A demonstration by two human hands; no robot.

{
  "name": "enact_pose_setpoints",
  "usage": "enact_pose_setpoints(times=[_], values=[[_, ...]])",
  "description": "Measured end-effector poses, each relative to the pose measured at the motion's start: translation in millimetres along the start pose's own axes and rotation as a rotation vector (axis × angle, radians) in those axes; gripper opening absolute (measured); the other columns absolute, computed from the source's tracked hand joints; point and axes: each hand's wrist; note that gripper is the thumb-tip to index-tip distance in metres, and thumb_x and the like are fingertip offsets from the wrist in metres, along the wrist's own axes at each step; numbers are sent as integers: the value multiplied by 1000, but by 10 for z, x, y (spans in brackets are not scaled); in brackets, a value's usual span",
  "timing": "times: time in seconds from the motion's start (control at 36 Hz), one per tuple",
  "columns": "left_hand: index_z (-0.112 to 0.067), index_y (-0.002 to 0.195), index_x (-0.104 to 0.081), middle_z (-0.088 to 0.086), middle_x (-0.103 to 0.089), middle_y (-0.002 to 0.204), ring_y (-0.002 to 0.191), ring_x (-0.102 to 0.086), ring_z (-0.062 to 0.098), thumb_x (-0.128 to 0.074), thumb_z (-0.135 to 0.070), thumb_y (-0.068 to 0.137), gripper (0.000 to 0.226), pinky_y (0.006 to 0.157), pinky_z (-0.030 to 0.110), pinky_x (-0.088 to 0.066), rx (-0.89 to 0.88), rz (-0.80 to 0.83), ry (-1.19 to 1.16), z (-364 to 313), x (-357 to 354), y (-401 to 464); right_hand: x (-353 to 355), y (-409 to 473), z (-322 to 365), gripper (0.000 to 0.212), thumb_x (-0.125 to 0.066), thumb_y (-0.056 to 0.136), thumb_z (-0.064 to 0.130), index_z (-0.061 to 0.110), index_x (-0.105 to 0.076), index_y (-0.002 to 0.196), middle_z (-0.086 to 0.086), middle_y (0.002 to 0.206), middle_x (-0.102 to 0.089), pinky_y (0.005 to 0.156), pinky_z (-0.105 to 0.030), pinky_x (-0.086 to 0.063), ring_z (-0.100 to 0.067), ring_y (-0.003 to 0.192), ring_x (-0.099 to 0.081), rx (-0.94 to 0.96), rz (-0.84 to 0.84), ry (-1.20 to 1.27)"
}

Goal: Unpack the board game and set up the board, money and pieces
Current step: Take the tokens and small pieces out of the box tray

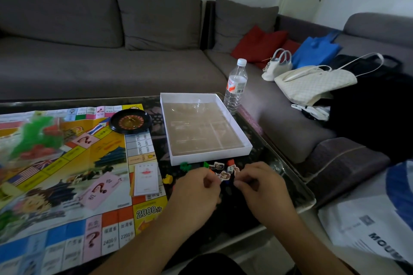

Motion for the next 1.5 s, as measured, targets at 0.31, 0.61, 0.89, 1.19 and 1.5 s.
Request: enact_pose_setpoints(times=[0.31,0.61,0.89,1.19,1.5], values=[[-26,112,-63,-6,-66,105,88,-61,6,-55,-7,97,25,68,20,-50,177,-91,-38,51,-382,78,-152,-27,120,18,-68,96,40,25,-58,99,2,104,-61,65,-25,-47,-8,81,-60,-465,14,-131],[-32,114,-62,-14,-61,99,83,-58,-1,-53,-33,106,12,61,12,-37,94,-43,120,37,-417,-64,-65,-147,273,26,-68,101,30,27,-71,74,8,69,-69,55,-13,-40,-2,62,-62,-415,10,10],[-35,107,-68,-12,-72,101,92,-68,0,-67,-31,99,8,87,25,-59,1,-93,-144,-38,-425,-133,-11,-183,437,25,-66,100,11,21,-84,86,-5,87,-79,67,-24,-53,-14,79,-72,-459,-27,753],[-45,95,-58,-17,-68,97,89,-64,-6,-64,-22,102,24,69,7,-48,-37,-165,-163,-60,-385,-145,-152,-165,479,28,-65,101,11,24,-80,82,-1,85,-78,78,-37,-62,-19,84,-75,-386,-124,652],[-35,100,-60,-17,-69,92,84,-65,-5,-62,-23,103,13,71,14,-52,-29,-289,-46,3,-225,-261,-193,-116,619,7,-81,90,27,25,-78,84,9,81,-78,82,-34,-60,-5,79,-74,-279,48,423]])
Point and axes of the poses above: each hand's wrist, its own y-axis towards the middle knuckle, its own x-axis out of the back of the hand, z = x × y
